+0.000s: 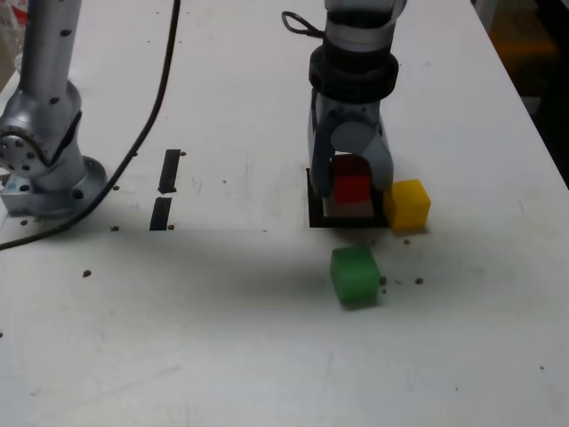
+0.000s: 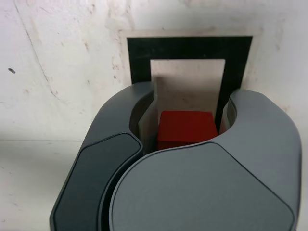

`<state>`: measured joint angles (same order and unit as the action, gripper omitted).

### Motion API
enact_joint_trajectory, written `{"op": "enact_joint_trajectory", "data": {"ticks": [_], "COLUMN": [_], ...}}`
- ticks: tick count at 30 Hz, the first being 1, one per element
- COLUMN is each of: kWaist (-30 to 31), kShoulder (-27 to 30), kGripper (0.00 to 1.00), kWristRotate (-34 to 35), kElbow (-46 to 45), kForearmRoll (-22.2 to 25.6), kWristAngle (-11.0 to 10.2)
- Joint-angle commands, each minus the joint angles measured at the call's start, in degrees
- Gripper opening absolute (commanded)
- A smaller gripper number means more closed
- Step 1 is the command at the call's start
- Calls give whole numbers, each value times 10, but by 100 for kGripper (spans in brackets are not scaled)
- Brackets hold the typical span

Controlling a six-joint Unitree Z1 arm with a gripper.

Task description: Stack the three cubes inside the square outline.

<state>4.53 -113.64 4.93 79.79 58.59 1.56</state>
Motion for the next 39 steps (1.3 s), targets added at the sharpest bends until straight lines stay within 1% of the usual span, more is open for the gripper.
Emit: {"op": "enact_joint_trajectory", "data": {"ticks": [1,10,18,24,29,33,39], "kWaist": [-5,-8,-8,-8,-8,-8,-8], "kShoulder": [2,-6,-13,-17,-19,-19,-19], "kGripper": [4,5,12,26,47,59,64], "kWristRotate": [1,1,1,1,0,-5,-19], "kElbow": [-5,-21,-30,-35,-34,-28,-17], "kForearmRoll": [-1,-9,-13,-11,-7,-7,-12], "kWristAngle": [-2,2,17,25,26,21,13]}}
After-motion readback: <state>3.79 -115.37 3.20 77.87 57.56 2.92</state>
